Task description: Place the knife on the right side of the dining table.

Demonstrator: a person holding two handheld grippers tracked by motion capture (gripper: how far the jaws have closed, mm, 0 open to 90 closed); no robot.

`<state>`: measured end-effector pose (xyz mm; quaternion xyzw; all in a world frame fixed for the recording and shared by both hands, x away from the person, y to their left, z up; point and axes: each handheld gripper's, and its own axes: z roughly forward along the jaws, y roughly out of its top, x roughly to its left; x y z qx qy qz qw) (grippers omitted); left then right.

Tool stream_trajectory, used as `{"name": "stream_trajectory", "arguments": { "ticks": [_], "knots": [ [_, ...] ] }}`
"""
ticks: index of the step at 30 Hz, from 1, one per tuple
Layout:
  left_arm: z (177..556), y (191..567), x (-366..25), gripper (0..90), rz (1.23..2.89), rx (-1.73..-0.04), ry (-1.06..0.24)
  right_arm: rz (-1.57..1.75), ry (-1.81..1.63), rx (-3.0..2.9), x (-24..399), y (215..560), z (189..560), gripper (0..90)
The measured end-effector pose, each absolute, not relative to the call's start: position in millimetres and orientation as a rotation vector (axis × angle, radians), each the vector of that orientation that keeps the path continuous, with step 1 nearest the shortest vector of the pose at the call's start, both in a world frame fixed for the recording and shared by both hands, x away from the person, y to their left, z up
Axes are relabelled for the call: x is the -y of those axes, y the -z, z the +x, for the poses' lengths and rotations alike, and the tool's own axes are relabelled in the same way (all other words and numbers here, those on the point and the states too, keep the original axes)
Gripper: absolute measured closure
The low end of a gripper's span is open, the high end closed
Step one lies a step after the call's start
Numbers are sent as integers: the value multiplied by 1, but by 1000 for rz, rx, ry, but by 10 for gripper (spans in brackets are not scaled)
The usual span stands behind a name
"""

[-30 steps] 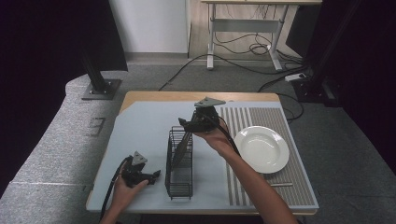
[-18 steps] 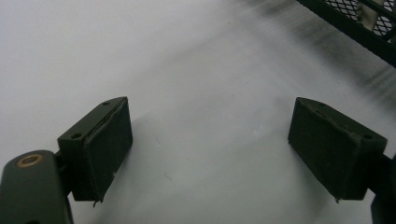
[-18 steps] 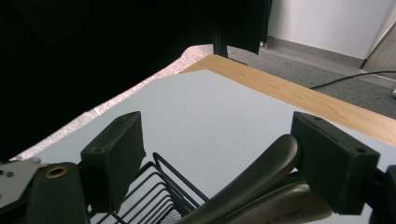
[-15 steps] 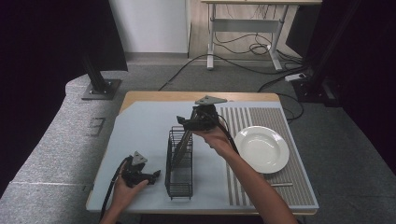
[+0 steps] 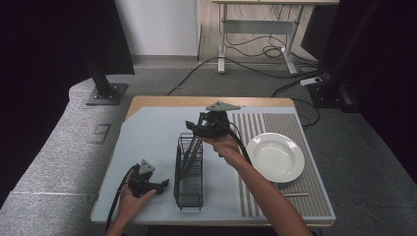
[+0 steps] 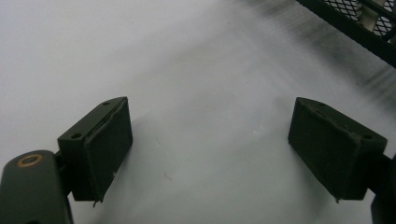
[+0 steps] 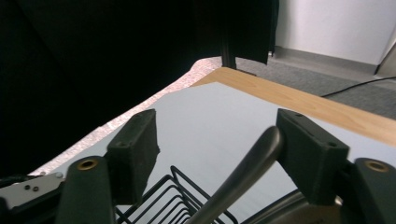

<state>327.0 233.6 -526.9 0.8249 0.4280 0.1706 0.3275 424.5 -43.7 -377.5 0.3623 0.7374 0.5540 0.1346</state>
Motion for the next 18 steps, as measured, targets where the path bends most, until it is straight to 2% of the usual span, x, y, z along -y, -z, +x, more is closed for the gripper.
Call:
{"name": "stream_trajectory", "arguments": {
  "ticks": [8,10,18],
  "knots": [
    [327,527,-234,131,2160,-1121,-446,1065,-1579,-2202,39,393,426,445],
    [327,527,-234,131,2159,-1121,-448,1065,-1555,-2211,33,399,426,510],
    [327,527,-234,131,2159,-1120,-448,1046,-1469,-2229,20,406,423,594]
  ]
}}
